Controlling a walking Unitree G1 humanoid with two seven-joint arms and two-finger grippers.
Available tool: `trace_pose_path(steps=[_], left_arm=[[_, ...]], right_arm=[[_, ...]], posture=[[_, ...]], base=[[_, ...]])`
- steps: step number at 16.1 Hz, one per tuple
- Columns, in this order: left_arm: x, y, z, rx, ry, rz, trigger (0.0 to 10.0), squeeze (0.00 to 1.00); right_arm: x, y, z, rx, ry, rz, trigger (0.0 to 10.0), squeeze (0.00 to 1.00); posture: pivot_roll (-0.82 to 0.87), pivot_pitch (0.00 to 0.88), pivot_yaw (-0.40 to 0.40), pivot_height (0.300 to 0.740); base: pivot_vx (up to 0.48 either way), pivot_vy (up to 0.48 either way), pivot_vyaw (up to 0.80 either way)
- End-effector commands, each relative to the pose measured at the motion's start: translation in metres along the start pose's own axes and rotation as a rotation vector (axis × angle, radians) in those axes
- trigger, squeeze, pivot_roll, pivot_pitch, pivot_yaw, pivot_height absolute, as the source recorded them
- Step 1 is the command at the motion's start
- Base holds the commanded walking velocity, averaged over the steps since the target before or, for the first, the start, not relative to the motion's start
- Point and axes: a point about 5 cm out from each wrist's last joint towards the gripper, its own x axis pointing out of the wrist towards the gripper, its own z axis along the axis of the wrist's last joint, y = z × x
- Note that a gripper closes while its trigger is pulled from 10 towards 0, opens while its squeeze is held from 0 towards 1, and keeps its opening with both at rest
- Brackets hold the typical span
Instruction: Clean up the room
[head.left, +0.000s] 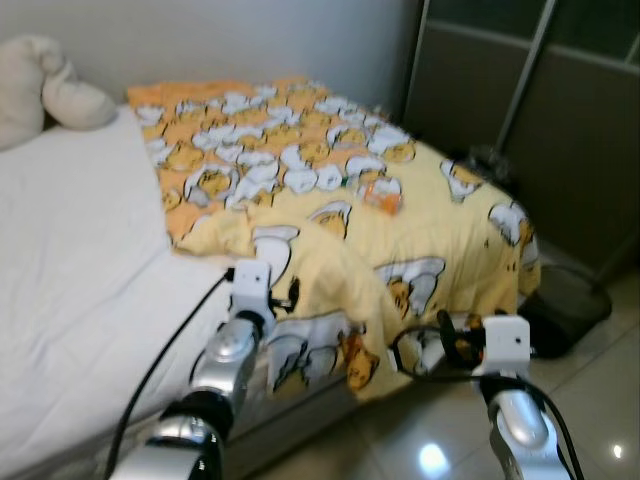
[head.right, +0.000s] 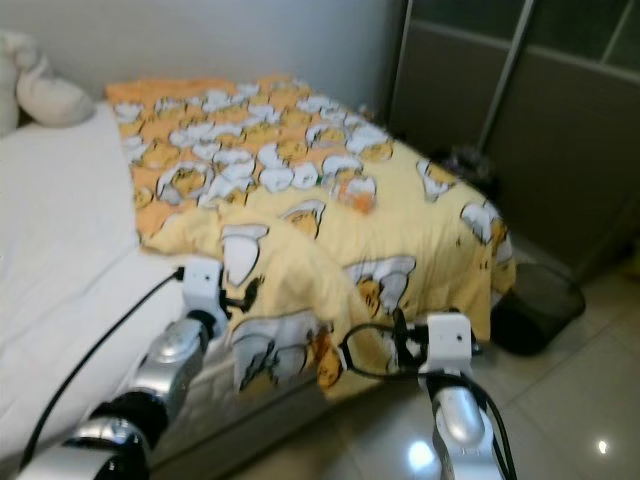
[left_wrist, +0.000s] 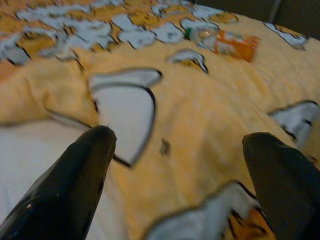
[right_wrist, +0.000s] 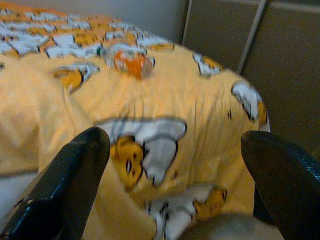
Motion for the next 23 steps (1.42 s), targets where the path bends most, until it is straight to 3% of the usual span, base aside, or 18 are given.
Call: trace_pose_path(steps=[1, 2, 4, 5, 6, 8, 10, 14, 17, 21, 23], left_arm=[[-0.004, 0.015, -0.013, 0.059, 0.095, 0.079, 10.0, 0.0], [-0.006, 0.016, -0.021, 0.041, 0.125, 0.09, 10.0, 0.0], [-0.008, 0.014, -0.023, -0.002, 0.093, 0.109, 10.0, 0.0], [-0.008, 0.011, -0.022, -0.015, 0.076, 0.101, 10.0, 0.0], [-0.008, -0.003, -0.023, -0.027, 0.044, 0.068, 10.0, 0.0], [-0.01, -0.012, -0.027, -0.032, 0.044, 0.047, 10.0, 0.0], [-0.02, -0.011, -0.042, 0.038, 0.057, 0.103, 10.0, 0.0], [-0.032, 0.001, -0.051, 0.126, 0.021, 0.217, 10.0, 0.0], [-0.036, 0.009, -0.054, 0.136, 0.011, 0.304, 10.0, 0.0], [-0.039, 0.01, -0.057, 0.081, 0.025, 0.357, 10.0, 0.0], [-0.033, -0.005, -0.053, 0.029, 0.022, 0.281, 10.0, 0.0]], right_arm=[[-0.004, 0.006, 0.002, 0.016, -0.007, 0.027, 10.0, 0.0], [-0.01, 0.006, 0.002, 0.045, -0.012, 0.06, 10.0, 0.0], [-0.033, 0.007, -0.002, 0.095, 0.014, 0.179, 10.0, 0.0], [-0.042, 0.006, -0.009, 0.074, 0.048, 0.213, 10.0, 0.0], [-0.065, -0.002, -0.024, 0.012, 0.121, 0.265, 10.0, 0.0], [-0.077, -0.006, -0.033, -0.011, 0.175, 0.275, 10.0, 0.0], [-0.102, -0.011, -0.032, -0.02, 0.241, 0.315, 10.0, 0.0], [-0.121, -0.017, -0.031, -0.051, 0.281, 0.352, 10.0, 0.0], [-0.128, -0.018, -0.029, -0.059, 0.312, 0.366, 10.0, 0.0], [-0.133, -0.017, -0.028, -0.063, 0.333, 0.381, 10.0, 0.0], [-0.135, -0.017, -0.027, -0.067, 0.344, 0.385, 10.0, 0.0]], posture=[[0.07, 0.0, -0.004, 0.74], [0.05, 0.02, -0.026, 0.74], [0.0, 0.098, -0.078, 0.74], [-0.01, 0.128, -0.094, 0.74], [-0.04, 0.174, -0.12, 0.74], [-0.05, 0.203, -0.14, 0.74], [-0.1, 0.283, -0.186, 0.74], [-0.12, 0.336, -0.222, 0.74], [-0.12, 0.35, -0.234, 0.74], [-0.12, 0.358, -0.24, 0.74], [-0.12, 0.366, -0.245, 0.74]], base=[[0.0, 0.0, 0.0], [0.0, 0.0, 0.0], [0.0, 0.0, 0.0], [0.0, 0.0, 0.0], [0.0, 0.0, 0.0], [0.0, 0.0, 0.0], [0.0, 0.0, 0.0], [0.0, 0.0, 0.0], [0.0, 0.0, 0.0], [0.0, 0.0, 0.0], [0.0, 0.0, 0.0]])
